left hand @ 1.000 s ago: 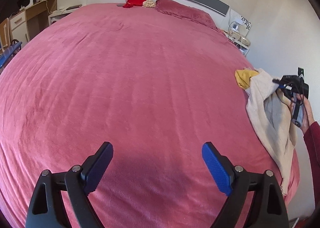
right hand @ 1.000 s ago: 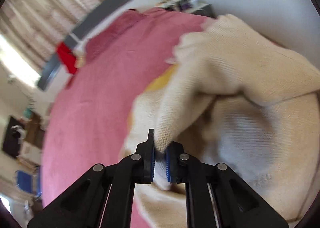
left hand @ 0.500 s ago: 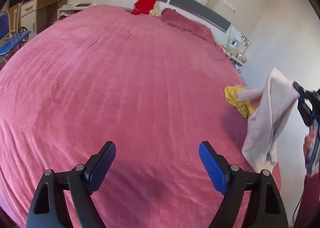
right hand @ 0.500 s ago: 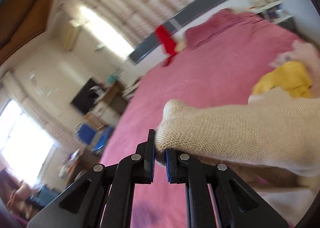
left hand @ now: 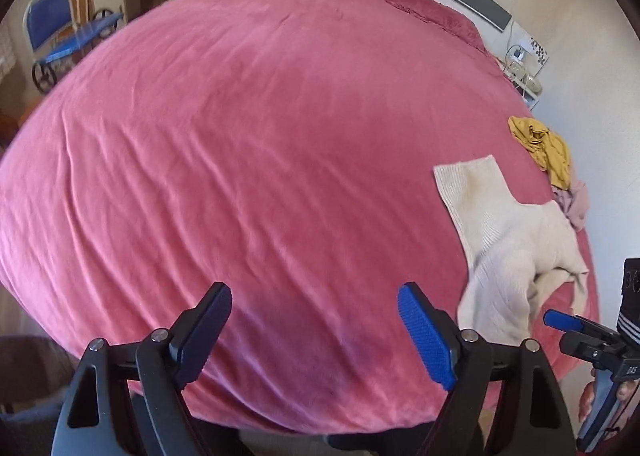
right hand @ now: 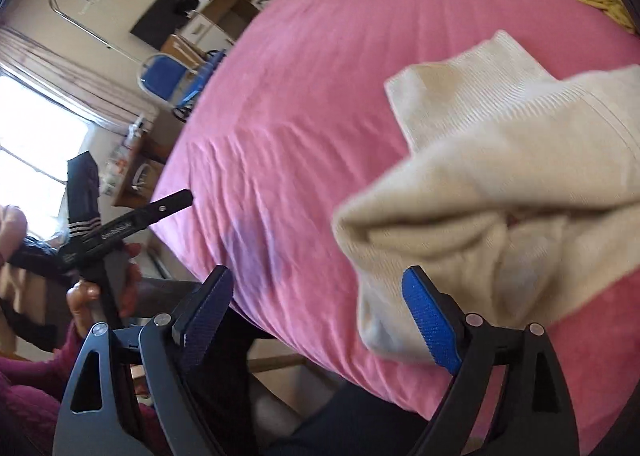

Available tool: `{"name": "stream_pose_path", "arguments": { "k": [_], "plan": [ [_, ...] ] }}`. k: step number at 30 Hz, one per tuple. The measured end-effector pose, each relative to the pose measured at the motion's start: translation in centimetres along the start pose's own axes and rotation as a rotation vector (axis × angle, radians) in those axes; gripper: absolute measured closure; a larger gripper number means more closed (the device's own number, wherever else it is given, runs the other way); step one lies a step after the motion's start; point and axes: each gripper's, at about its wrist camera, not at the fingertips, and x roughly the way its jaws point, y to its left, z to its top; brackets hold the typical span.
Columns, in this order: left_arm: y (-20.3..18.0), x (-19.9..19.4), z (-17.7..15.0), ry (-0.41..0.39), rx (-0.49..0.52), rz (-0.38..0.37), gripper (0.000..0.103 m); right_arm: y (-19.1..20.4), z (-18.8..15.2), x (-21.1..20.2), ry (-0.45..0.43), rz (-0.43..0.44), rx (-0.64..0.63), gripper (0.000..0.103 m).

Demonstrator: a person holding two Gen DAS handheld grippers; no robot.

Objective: Fold clothes
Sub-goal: 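Lay the cream sweater flat on the bed and open the right gripper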

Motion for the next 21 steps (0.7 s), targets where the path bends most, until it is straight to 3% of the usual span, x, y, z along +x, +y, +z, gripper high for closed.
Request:
{"name": "stream_pose_path", "arguments": {
  "k": [5, 8, 12, 16, 18, 21],
  "plan": [
    [-2.0, 2.3, -0.8, 0.12, -0.026, -0.141, 0.016, -1.9, -0.1, -5.0, -0.108, -0.119, 0.034, 0.012],
    [-4.6, 3.2, 0.4, 0.115, 0.009, -0.209, 0.016, -3.1, 0.5, -8.2, -0.178, -0.134, 0.049, 0.01],
    [-8.8, 3.5, 0.6, 0.077, 0.131, -0.175, 0.016, -3.9, 1.0, -10.0, -0.215, -0.203, 0.046, 0.009],
    [-9.8, 2.9, 0.8, 0.026, 0.164, -0.105, 0.016, -4.9, 0.1, -10.6, -0.24, -0.252, 0.014, 0.006],
    [-9.2, 1.9, 0.7, -0.051, 0.171, -0.054, 0.016, -4.8, -0.4, -10.2, -0.263, -0.267, -0.026, 0.0],
    [-9.3, -2.1, 0.3, -0.245, 0.253, 0.113, 0.016, -2.5, -0.8, -9.9, -0.342, -0.303, -0.129, 0.0]
  ]
}}
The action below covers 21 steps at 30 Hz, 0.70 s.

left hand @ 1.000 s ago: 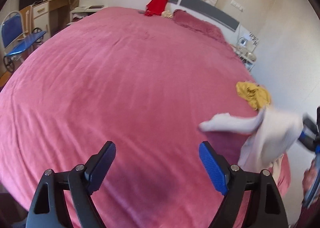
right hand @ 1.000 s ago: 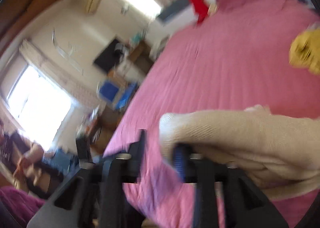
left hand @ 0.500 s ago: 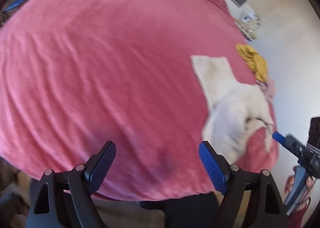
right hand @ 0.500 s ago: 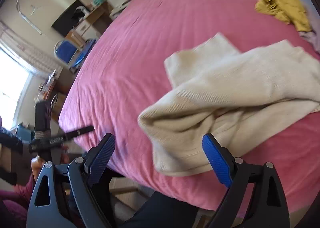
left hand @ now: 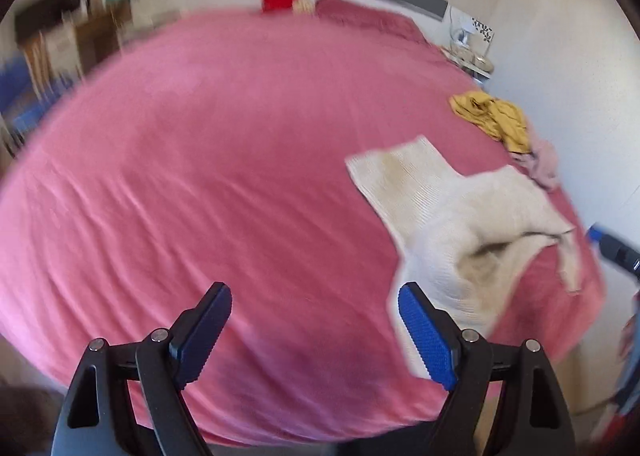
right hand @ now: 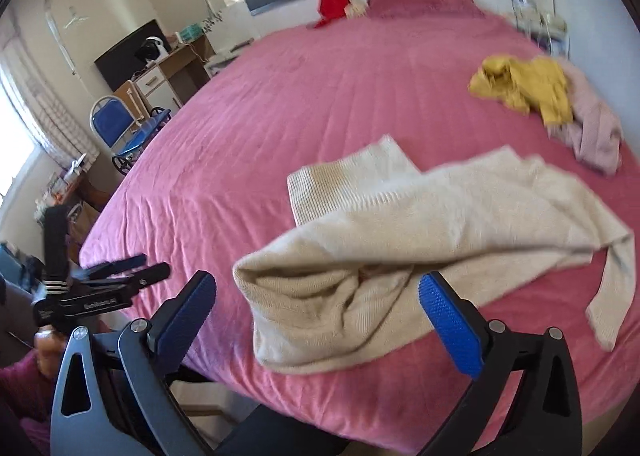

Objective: Fold clothes
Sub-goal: 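Lay the cream sweater flat on the bed and open the right gripper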

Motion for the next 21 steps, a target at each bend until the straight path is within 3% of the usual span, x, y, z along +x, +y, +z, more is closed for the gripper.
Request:
{"name": "stream_pose_path", "arguments": {
  "k": [2, 5, 7, 9, 12, 14, 19, 21],
  "plan": [
    [0.5, -2.9, 0.4, -0.126, 0.046, 0.118, 0.017, 2.1, 1.0, -1.1, -0.102, -0.012, -0.063, 0.0],
    [2.9, -8.6, 1.0, -0.357, 0.013, 0.275, 0.017, 5.3, 3.6, -3.3, -0.294, -0.018, -0.125, 0.0],
    [5.2, -11.1, 1.6, -0.415, -0.028, 0.335, 0.017, 7.0, 5.2, -4.1, -0.412, -0.023, -0.15, 0.0],
    [7.7, -12.2, 2.1, -0.406, -0.081, 0.311, 0.017, 7.9, 6.1, -3.7, -0.463, -0.005, -0.139, 0.0],
    [10.8, -13.8, 1.8, -0.418, -0.148, 0.299, 0.017, 8.5, 7.1, -2.1, -0.415, 0.056, -0.098, 0.0],
    [12.1, -14.4, 1.2, -0.428, -0.164, 0.285, 0.017, 9.3, 6.9, -2.2, -0.423, 0.052, -0.119, 0.0],
    [13.1, -15.6, 0.1, -0.444, -0.184, 0.29, 0.017, 12.6, 4.6, -4.9, -0.591, -0.161, -0.322, 0.0],
    [12.7, -15.9, -0.6, -0.477, -0.186, 0.221, 0.017, 12.3, 4.6, -4.2, -0.537, -0.162, -0.288, 0.0]
  ]
}}
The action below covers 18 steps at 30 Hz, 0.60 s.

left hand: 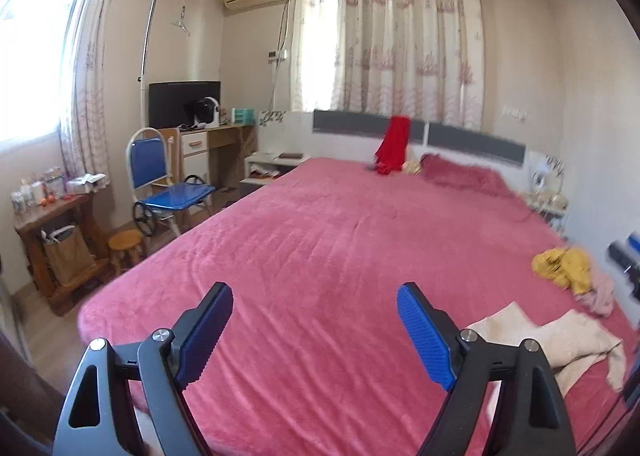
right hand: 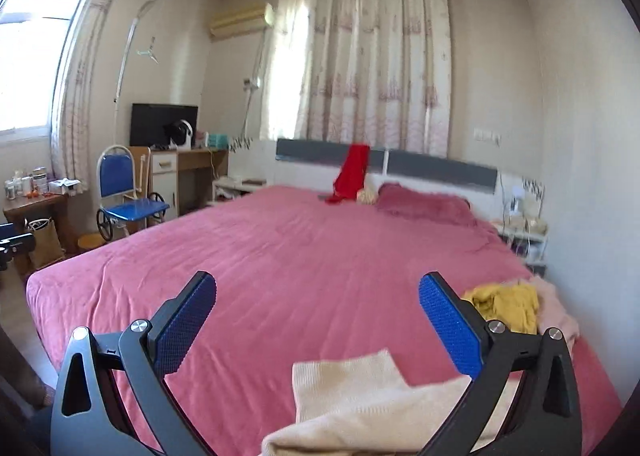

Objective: Fold clothes

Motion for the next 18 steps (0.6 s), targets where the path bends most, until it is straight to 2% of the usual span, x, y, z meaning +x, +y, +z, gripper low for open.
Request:
{"name": "stream_pose_path", "arguments": {
  "k": [3, 7, 12, 18],
  "plan": [
    [-1.4, 0.2, -0.9, 0.043, 0.042, -0.083, 0.017, -0.7, -1.5, 2.1, 0.163, 0.049, 0.055, 0.0],
    [-3.6, 0.6, -1.9, 0.101, 0.086, -0.148, 0.017, -1.5, -3.6, 2.0, 0.227, 0.051, 0.118, 0.0],
    [-6.7, 0.9, -3.1, 0.133, 0.13, -0.199, 0.017, -1.3, -6.7, 1.5, 0.347, 0.08, 0.07, 0.0],
    [-9.1, 4.6, -5.8, 0.318, 0.084, -0.291, 0.017, -2.5, -8.4, 0.9, 0.418, 0.017, 0.038, 0.0]
  ]
}}
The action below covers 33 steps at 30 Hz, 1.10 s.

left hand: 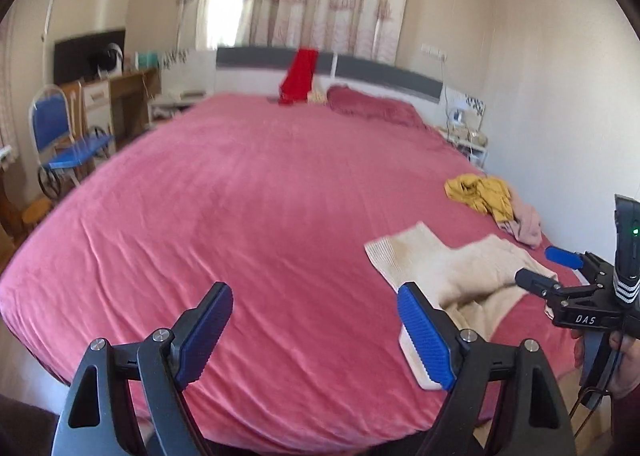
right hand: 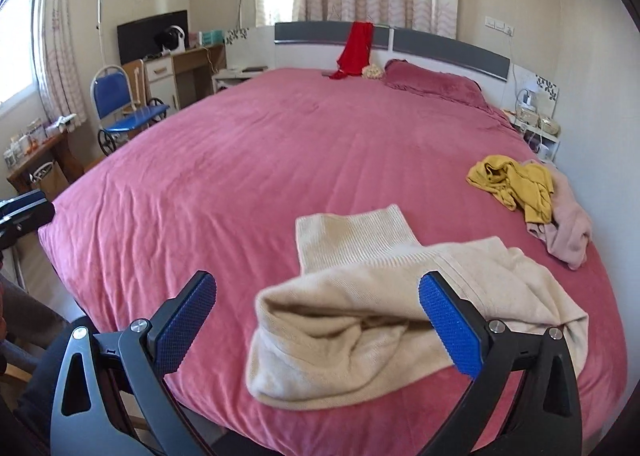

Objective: Fold clothes

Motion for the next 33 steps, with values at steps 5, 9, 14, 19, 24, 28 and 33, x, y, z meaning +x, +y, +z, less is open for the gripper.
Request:
{"name": "stream_pose_path", "arguments": {
  "k": [5, 9, 14, 19, 24, 28, 33],
  "plan": [
    [-1.3, 3.7, -1.4, 0.063, 0.034, 0.007, 0.017, -4.3, -1.0, -0.2, 0.1, -0.031, 0.034, 0.0],
    [-1.8, 7.3, -2.1, 0.158, 0.017, -0.037, 0.017, -8.5, -1.9, 0.2, 0.181, -0.111, 0.065, 0.0],
    [-3.1, 12.6, -1.8, 0.272, -0.008, -0.094, 0.017, -11.9, -0.4, 3.5, 0.266, -0.085, 0.081, 0.0],
    [-3.5, 18.3, 0.7, 0.345, -0.089, -0.128, 0.017, -13.3, 4.6, 10.4, 0.337, 0.095, 0.09, 0.0],
    [-3.8, 24.2, 2.9, 0.41, -0.137, -0.151, 0.018, -16.2, 9.3, 20.3, 0.44, 0.185, 0.178, 0.0],
    [-4.1, 27.7, 3.1, 0.486, -0.18, -0.154, 0.018, -17.4, 9.6, 28.0, 0.6, 0.163, 0.162, 0.0],
    [-4.6, 30.8, 2.7, 0.57, -0.225, -0.156, 0.018, -16.3, 8.6, 32.9, 0.732, 0.151, 0.053, 0.0]
  ]
}}
